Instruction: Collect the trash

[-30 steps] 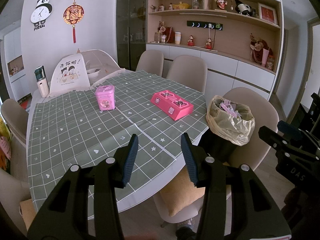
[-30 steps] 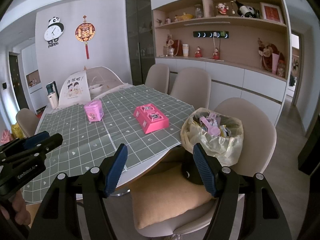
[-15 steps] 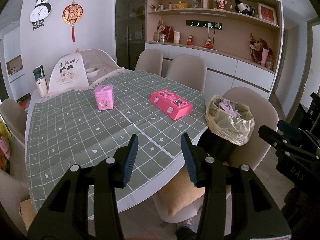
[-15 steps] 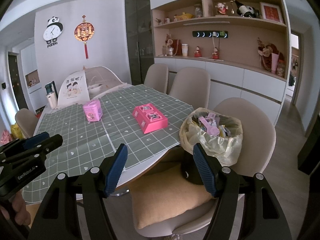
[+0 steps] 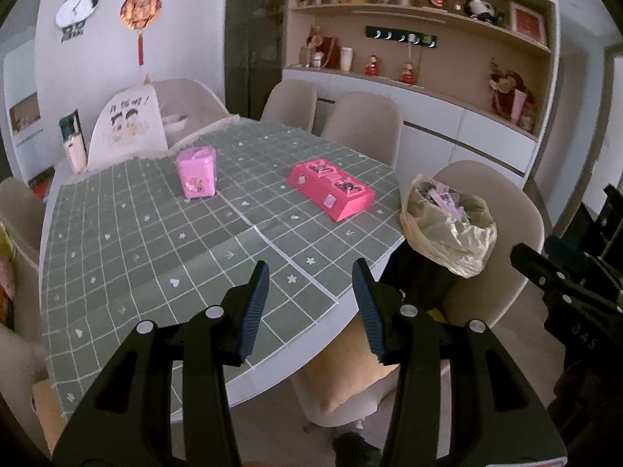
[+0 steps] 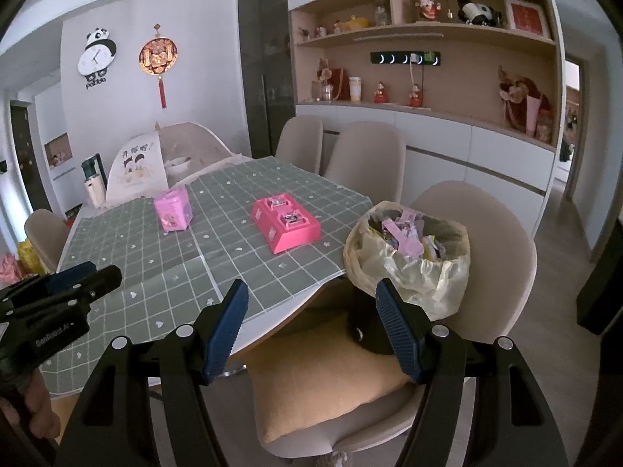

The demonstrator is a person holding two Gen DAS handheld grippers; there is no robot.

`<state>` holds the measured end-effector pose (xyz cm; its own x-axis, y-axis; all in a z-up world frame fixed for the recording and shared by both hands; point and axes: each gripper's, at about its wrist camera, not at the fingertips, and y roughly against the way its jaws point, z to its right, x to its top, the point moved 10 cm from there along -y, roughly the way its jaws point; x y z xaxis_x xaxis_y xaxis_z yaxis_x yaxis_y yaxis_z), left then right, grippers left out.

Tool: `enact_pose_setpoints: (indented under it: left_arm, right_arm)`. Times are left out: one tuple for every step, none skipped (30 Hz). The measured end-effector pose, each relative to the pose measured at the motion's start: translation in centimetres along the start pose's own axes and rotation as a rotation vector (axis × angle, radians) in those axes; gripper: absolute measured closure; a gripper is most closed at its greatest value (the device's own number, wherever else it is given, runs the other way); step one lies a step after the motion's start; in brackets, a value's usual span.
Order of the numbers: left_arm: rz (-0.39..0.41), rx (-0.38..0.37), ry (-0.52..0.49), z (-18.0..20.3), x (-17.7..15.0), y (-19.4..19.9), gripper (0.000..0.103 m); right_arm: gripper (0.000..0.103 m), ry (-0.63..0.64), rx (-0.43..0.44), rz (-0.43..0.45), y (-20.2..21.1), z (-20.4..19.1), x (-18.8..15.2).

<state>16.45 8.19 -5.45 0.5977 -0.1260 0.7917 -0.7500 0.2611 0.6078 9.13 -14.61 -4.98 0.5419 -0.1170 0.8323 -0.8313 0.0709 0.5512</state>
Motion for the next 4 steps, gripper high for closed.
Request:
enact_pose_setpoints:
  left_arm:
    - [-0.008, 0.001, 0.009, -0.4, 0.0, -0.6, 0.060]
    - [-0.026, 0.012, 0.024, -1.3, 0.0, -1.7, 0.060]
    - [-0.043, 0.024, 0.041, -2.2, 0.0, -2.6, 0.060]
    - [-0.068, 0.041, 0.074, -3.7, -0.2, -4.0, 0.060]
  right_arm:
    - [0.039, 0.003, 0.004, -0.010, -0.6, 0.0, 0.1]
    - [0.039, 0.016, 0.010, -0.026, -1.6, -0.3, 0.2]
    - [0.039, 0.028, 0.014, -0.039, -2.4, -0.5, 0.4]
    - [0.039, 0.047, 0.028, -0.057, -3.8, -1.0, 0.6]
